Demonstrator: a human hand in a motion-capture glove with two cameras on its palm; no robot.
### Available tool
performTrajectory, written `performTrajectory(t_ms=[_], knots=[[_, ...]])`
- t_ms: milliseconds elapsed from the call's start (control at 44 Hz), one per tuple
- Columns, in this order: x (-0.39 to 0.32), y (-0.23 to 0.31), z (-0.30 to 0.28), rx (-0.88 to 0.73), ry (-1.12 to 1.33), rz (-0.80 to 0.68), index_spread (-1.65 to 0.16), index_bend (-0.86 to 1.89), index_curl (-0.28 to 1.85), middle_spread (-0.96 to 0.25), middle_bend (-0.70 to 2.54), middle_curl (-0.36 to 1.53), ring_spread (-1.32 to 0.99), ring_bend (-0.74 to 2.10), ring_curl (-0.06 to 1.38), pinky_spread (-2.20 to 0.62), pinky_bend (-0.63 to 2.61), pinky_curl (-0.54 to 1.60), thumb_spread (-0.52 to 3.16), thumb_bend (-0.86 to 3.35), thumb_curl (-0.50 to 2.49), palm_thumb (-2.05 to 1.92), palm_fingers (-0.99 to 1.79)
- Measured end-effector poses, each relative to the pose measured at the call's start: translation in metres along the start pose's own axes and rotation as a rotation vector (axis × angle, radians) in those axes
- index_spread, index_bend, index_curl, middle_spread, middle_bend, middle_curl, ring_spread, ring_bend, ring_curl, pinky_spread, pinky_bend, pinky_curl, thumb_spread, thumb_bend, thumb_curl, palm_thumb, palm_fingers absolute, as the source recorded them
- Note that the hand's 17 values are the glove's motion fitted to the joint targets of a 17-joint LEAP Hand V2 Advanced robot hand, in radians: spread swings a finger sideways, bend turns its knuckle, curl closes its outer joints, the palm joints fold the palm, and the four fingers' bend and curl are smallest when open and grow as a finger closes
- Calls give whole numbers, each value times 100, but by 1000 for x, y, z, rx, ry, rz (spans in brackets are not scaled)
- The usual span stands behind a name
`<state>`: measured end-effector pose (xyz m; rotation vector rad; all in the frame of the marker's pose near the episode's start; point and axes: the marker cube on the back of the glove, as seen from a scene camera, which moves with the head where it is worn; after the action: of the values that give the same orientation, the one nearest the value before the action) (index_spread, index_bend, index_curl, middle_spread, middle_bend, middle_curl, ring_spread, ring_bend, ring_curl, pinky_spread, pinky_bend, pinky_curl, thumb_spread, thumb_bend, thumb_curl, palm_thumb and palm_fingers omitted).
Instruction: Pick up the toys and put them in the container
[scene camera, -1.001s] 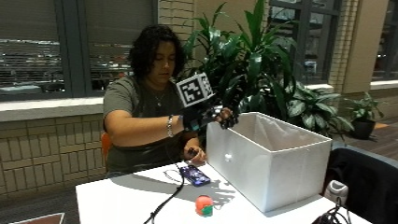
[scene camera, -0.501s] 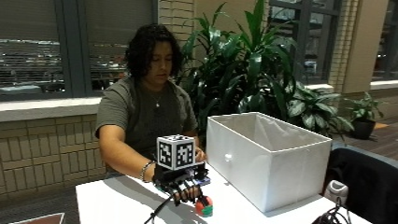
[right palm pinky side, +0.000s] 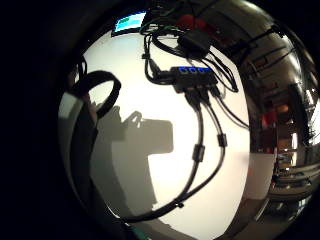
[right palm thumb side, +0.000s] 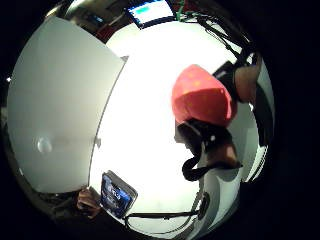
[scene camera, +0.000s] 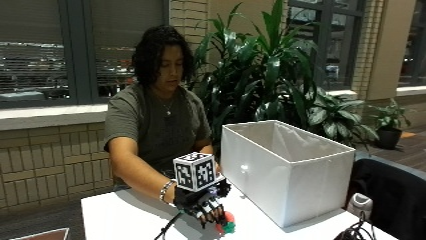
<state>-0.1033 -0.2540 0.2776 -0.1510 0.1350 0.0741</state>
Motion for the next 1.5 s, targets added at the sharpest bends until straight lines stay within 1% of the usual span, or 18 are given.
performTrajectory(t_ms=[91,182,250,364,432,546,660,796,887,956,978,1047,1092,1138,1183,1274,1388,1502], knots=[[-2,4,-11,52,-48,7,-42,48,64,-58,148,122,-57,177,85,-45,145,65,132,5,30,34,69],[-6,12,-43,109,-148,-3,-41,57,68,-59,152,126,-59,178,88,-46,145,68,134,6,30,36,68],[-18,23,-87,203,-202,-56,-39,61,70,-59,154,129,-61,178,91,-47,145,70,136,6,29,38,65],[-62,52,-179,421,-272,-199,-38,66,72,-59,157,132,-63,178,94,-48,146,73,138,6,28,39,62],[-86,61,-219,496,-293,-277,-37,69,73,-59,158,133,-64,178,96,-49,146,75,139,6,28,40,62],[-131,63,-268,534,-337,-402,-36,71,73,-59,161,134,-65,177,98,-50,149,77,139,6,27,41,63],[-178,56,-292,512,-338,-487,-35,74,73,-59,162,135,-65,177,101,-50,150,80,139,5,27,41,62],[-236,18,-297,448,-314,-524,-34,76,73,-58,163,136,-65,177,103,-50,150,82,138,4,26,42,61],[-249,-4,-284,426,-249,-616,-34,77,73,-58,164,136,-66,177,104,-50,151,84,137,2,26,42,61],[-255,-20,-274,353,-208,-575,-34,75,72,-57,165,137,-66,177,105,-50,151,85,136,1,26,40,59],[-256,-23,-271,328,-194,-573,-34,71,71,-57,164,137,-66,178,105,-50,153,85,136,0,25,39,54],[-252,-26,-261,299,-143,-643,-34,64,70,-57,160,137,-66,180,107,-50,157,87,133,-2,25,36,45],[-250,-27,-261,290,-181,-568,-34,59,69,-57,160,137,-66,181,108,-51,159,89,129,-4,25,32,39],[-246,-26,-263,289,-229,-470,-34,57,68,-57,159,138,-66,181,108,-51,160,89,127,-4,25,30,39],[-238,-22,-264,297,-231,-433,-35,56,66,-58,159,138,-67,180,109,-51,161,89,125,-3,25,29,40],[-217,-5,-265,287,-227,-423,-36,56,64,-58,158,139,-67,180,110,-51,160,90,123,-2,25,27,43],[-177,31,-258,254,-245,-436,-37,57,63,-58,158,140,-68,179,111,-50,160,91,122,-2,25,26,44],[-132,58,-239,216,-218,-409,-38,62,64,-58,150,140,-69,175,111,-50,160,91,122,-3,25,22,37]])
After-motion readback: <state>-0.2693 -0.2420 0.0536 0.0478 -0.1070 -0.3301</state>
